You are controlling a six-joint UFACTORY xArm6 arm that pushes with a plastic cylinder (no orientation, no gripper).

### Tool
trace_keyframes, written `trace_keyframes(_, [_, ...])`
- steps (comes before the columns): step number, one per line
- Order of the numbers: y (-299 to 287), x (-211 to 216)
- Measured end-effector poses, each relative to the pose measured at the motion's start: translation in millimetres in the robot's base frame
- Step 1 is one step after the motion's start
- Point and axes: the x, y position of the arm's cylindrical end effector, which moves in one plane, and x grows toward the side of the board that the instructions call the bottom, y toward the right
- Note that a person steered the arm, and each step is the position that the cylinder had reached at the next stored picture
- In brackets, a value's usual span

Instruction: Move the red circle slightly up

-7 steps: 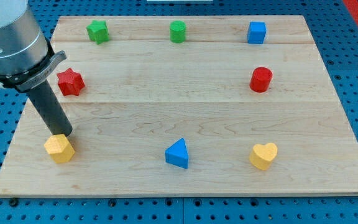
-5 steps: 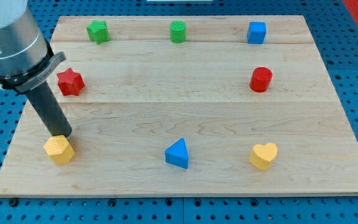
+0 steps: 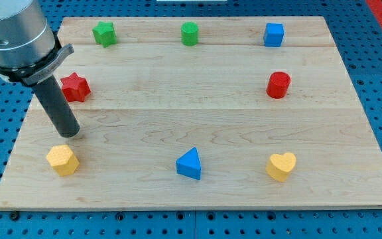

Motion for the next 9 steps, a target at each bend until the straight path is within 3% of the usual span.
trace_keyframes(3, [85, -22])
trace_keyframes(5, [220, -65])
trace_keyframes(7, [350, -51])
trace_keyframes(9, [378, -130])
